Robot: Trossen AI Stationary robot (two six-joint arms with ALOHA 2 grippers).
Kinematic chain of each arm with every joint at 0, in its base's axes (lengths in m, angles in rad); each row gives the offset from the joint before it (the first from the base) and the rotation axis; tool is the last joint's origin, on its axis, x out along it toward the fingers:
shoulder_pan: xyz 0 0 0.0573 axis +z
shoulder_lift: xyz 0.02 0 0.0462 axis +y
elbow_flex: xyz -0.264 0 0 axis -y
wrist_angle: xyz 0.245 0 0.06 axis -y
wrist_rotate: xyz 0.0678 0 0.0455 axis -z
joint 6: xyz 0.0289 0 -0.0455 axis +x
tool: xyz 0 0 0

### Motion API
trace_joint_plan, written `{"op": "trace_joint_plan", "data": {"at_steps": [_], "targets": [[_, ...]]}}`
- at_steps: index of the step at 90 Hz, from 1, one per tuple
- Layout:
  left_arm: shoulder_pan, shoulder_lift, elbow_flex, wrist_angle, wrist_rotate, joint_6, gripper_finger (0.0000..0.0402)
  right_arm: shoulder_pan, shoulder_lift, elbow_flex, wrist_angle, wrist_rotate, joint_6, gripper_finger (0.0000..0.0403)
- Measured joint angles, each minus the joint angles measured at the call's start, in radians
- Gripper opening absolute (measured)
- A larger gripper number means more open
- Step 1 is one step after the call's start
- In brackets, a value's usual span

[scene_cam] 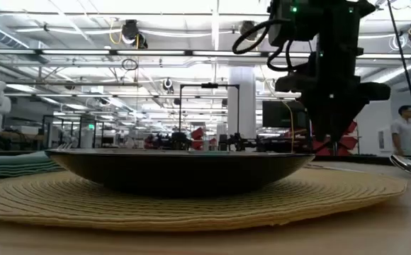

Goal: Set table place
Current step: Move the silver knife to the right side of the brown mat

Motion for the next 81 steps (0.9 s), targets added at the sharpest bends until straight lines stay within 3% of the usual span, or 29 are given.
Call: {"op": "trace_joint_plan", "data": {"at_steps": [18,81], "targets": [[0.000,0.000,0.000,0.000,0.000,0.000,0.0088,-0.006,0.001,-0.065,0.053,0.000,0.003,0.0174],[0.000,0.000,0.000,0.000,0.000,0.000,0.0088,-0.048,0.084,-0.085,0.138,-0.034,-0.024,0.0121]]}}
